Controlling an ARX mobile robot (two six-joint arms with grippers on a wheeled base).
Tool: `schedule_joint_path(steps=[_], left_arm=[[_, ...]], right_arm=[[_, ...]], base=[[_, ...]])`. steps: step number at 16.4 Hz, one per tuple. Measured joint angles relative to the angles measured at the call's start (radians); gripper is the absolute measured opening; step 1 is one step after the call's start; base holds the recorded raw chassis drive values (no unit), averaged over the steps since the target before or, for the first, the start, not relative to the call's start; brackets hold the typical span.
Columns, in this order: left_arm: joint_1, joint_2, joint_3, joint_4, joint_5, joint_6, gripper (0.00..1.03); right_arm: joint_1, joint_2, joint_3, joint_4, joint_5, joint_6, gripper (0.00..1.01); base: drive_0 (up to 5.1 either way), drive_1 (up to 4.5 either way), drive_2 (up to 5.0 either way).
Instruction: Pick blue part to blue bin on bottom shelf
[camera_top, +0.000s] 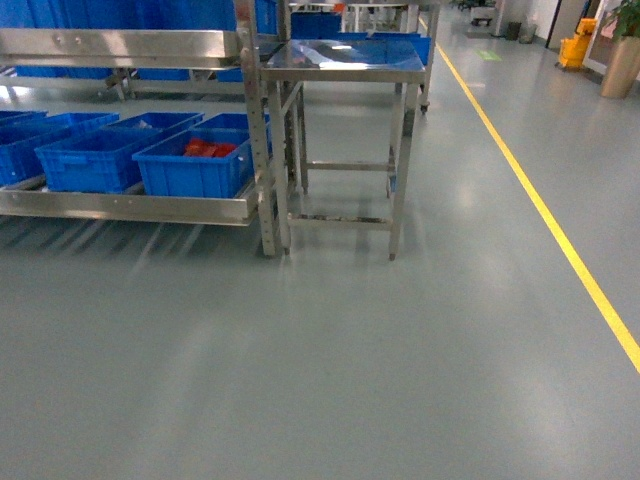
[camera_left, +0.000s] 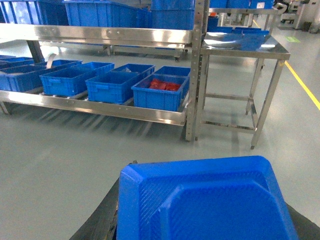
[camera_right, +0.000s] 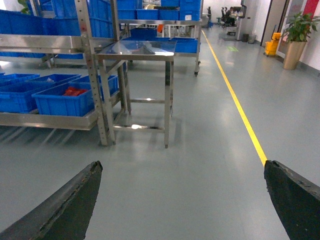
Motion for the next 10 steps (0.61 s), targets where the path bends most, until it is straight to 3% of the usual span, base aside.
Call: schedule_joint_path(steps=[10], left_arm=[[0.0, 0.0, 0.0, 0.003, 0.001, 0.0, 0.43]], right_arm=[[0.0, 0.0, 0.0, 0.0, 0.0, 0.0, 0.98]], base=[[0.1, 4.24, -4.1]])
